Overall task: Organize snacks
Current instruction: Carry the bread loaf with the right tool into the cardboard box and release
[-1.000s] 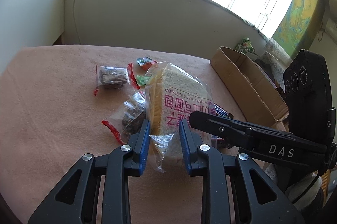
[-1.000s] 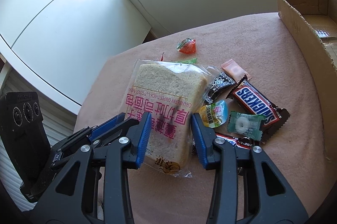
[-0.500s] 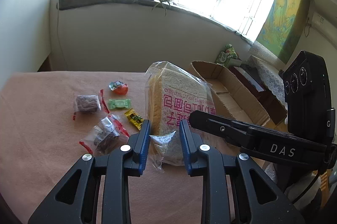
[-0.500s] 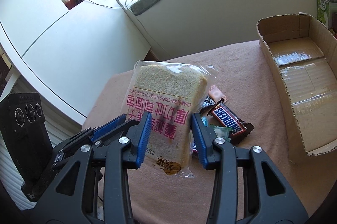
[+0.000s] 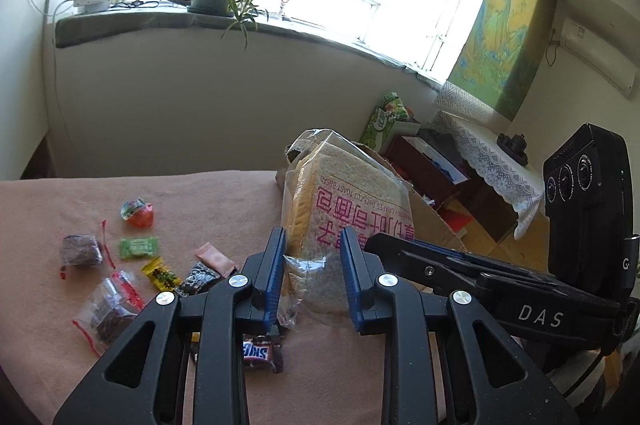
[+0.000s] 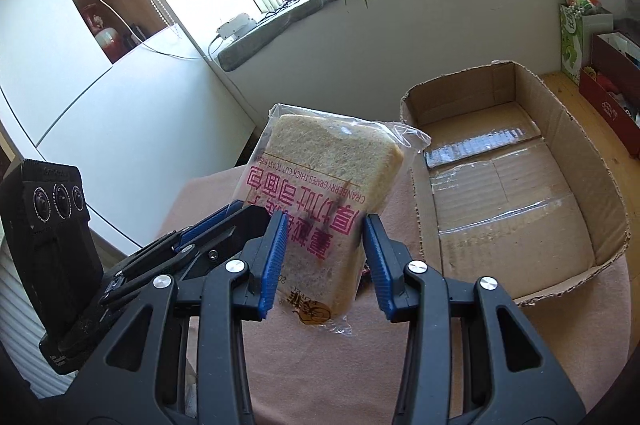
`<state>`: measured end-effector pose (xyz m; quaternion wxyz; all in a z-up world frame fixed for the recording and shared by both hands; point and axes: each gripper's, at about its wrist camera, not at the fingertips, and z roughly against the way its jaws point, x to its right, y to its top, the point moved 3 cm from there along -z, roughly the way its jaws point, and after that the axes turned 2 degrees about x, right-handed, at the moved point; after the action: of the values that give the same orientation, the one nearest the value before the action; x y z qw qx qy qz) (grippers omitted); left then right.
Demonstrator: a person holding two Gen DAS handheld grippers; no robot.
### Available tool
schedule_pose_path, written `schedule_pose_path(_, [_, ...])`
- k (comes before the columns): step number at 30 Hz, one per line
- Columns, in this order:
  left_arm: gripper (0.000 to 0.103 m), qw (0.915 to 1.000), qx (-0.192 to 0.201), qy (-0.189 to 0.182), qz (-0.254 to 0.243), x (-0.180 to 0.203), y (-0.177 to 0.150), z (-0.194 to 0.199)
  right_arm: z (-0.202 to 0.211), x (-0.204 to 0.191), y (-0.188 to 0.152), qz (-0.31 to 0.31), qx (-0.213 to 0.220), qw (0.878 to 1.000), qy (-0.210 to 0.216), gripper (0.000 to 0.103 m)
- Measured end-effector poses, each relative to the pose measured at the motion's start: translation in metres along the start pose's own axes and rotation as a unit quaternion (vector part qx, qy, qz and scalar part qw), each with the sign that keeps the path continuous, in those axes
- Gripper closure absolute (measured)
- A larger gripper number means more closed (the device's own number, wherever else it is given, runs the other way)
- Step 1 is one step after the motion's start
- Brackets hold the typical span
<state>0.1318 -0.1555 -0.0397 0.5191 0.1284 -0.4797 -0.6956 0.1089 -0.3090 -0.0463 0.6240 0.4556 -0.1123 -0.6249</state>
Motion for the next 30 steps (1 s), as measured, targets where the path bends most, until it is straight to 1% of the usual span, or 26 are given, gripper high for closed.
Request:
schedule_pose_path(7, [0.079, 0.9992, -0.013, -0.033, -0.019, 0.034, 0.009, -0.038, 0.016, 0.042, 0.016, -0.016, 0.010, 0.999, -0.039, 0.061])
schedule_pose_path(14, [0.079, 0.9977, -0.039, -0.047, -0.028, 0.054, 0.005, -0.068, 0.021, 0.081, 0.021, -0.033, 0.004, 0.997, -0.064, 0.061])
schedule_pose_path(18, [0.079, 0.9971, -0.052, -0.046, -0.032, 0.060, 0.003, -0.079, 0.021, 0.096, 0.021, -0.037, -0.001, 0.997, -0.072, 0.061])
schedule_pose_path(24, [0.079, 0.9967, -0.062, -0.040, -0.035, 0.064, -0.001, -0.088, 0.016, 0.109, 0.020, -0.043, -0.009, 0.996, -0.076, 0.061])
schedule_pose_path(27, [0.079, 0.9964, -0.066, -0.033, -0.043, 0.064, -0.003, -0.089, 0.014, 0.109, 0.019, -0.041, -0.010, 0.996, -0.081, 0.061])
schedule_pose_path(30, [0.079, 0.9963, -0.068, -0.022, -0.049, 0.064, -0.005, -0.090, 0.015, 0.106, 0.017, -0.033, -0.007, 0.994, -0.100, 0.061])
